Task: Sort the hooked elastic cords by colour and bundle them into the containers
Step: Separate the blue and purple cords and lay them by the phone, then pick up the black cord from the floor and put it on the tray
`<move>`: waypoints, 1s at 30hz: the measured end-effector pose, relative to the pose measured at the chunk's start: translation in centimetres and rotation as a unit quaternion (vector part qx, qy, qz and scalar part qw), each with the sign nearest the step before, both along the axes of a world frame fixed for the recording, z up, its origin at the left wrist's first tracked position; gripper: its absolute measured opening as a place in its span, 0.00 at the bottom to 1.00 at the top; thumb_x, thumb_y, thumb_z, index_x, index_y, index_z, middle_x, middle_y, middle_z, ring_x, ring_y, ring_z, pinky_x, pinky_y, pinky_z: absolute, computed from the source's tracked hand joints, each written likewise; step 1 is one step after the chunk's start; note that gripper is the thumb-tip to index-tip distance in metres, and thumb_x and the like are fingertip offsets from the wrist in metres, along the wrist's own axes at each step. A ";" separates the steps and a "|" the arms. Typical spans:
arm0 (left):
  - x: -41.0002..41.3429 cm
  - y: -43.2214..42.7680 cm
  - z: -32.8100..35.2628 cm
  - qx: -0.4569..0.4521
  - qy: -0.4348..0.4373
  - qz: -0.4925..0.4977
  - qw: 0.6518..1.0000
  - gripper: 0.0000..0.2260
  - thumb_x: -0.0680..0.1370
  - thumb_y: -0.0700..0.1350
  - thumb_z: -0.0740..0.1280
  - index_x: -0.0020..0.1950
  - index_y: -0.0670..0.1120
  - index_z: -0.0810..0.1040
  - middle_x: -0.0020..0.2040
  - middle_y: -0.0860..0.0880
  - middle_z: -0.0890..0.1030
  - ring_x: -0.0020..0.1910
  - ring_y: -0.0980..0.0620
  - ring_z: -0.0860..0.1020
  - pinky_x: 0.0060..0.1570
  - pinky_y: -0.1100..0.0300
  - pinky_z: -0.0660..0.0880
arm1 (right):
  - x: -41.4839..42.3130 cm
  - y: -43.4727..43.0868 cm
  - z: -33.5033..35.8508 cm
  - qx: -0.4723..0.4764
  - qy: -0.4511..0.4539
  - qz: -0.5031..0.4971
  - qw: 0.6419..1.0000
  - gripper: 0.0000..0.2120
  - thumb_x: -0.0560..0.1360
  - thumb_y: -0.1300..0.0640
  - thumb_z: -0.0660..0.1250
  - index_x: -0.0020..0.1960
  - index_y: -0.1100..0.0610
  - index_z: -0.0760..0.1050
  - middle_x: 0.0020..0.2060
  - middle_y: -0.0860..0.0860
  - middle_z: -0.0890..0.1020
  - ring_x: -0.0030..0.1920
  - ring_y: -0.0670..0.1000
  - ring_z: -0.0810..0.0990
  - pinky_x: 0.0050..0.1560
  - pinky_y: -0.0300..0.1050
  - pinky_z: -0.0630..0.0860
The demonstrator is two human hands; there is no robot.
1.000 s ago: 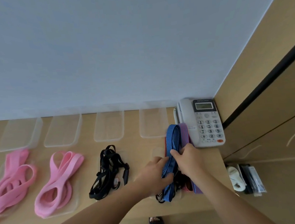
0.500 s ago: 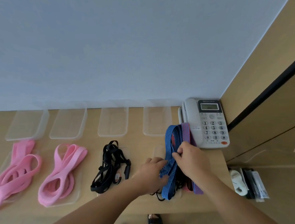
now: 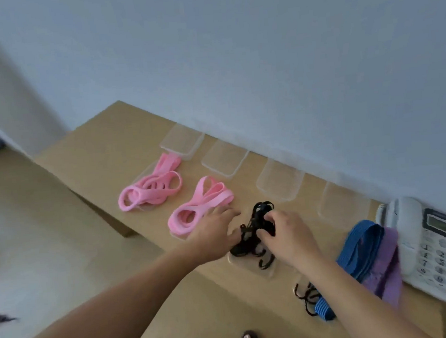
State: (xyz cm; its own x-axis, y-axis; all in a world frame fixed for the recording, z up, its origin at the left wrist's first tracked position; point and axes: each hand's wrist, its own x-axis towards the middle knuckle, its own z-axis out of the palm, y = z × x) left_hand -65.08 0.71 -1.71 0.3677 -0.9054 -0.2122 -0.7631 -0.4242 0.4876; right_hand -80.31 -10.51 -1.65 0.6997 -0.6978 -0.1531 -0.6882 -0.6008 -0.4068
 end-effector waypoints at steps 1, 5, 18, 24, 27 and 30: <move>1.5 1.8 0.3 -0.007 -0.002 0.028 1.000 0.22 0.79 0.51 0.63 0.73 0.52 0.68 0.73 0.52 0.68 0.74 0.50 0.62 0.73 0.55 0.56 | 1.8 1.0 0.2 -0.003 0.000 0.021 1.000 0.19 0.76 0.45 0.64 0.63 0.53 0.73 0.59 0.50 0.77 0.61 0.53 0.72 0.60 0.50 0.72; 7.3 10.5 1.3 -0.033 0.014 0.146 0.989 0.22 0.79 0.49 0.64 0.73 0.50 0.69 0.73 0.52 0.68 0.73 0.51 0.63 0.70 0.59 0.59 | 9.1 6.1 1.0 -0.010 -0.002 0.129 0.992 0.19 0.75 0.44 0.65 0.61 0.54 0.73 0.60 0.51 0.75 0.63 0.56 0.71 0.61 0.50 0.69; 21.0 41.1 1.0 -0.041 0.004 0.417 0.908 0.22 0.80 0.51 0.63 0.73 0.49 0.68 0.73 0.52 0.67 0.73 0.50 0.60 0.72 0.55 0.60 | 30.7 30.8 2.5 -0.050 -0.009 0.423 0.905 0.24 0.77 0.41 0.61 0.69 0.49 0.67 0.67 0.46 0.68 0.67 0.49 0.65 0.68 0.45 0.62; 24.7 49.1 0.3 -0.042 0.005 0.495 0.868 0.22 0.79 0.50 0.65 0.73 0.48 0.69 0.73 0.51 0.67 0.72 0.50 0.62 0.71 0.55 0.61 | 37.5 38.5 2.5 -0.009 -0.011 0.507 0.862 0.23 0.78 0.41 0.59 0.70 0.48 0.66 0.67 0.44 0.66 0.69 0.46 0.61 0.69 0.44 0.61; 27.1 51.2 -0.5 -0.041 0.010 0.528 0.848 0.22 0.79 0.50 0.65 0.73 0.49 0.69 0.73 0.51 0.67 0.73 0.51 0.60 0.72 0.57 0.59 | 41.3 40.7 2.0 -0.005 -0.007 0.534 0.845 0.24 0.78 0.41 0.59 0.71 0.49 0.66 0.67 0.44 0.66 0.69 0.46 0.60 0.70 0.44 0.61; 30.3 52.4 -1.0 -0.035 0.009 0.539 0.842 0.22 0.79 0.50 0.65 0.73 0.49 0.69 0.74 0.52 0.66 0.73 0.51 0.59 0.71 0.59 0.57 | 46.0 42.4 1.0 -0.002 -0.008 0.556 0.831 0.24 0.78 0.41 0.60 0.71 0.50 0.66 0.68 0.45 0.66 0.70 0.46 0.61 0.70 0.44 0.61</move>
State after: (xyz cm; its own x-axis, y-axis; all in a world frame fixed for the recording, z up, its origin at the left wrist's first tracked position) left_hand -34.79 53.16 -2.73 0.9806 -0.0592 -0.1866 0.0537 -0.8351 0.5474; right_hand -34.27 31.84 -0.66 0.9145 0.3810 -0.1361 0.2988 -0.8628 -0.4078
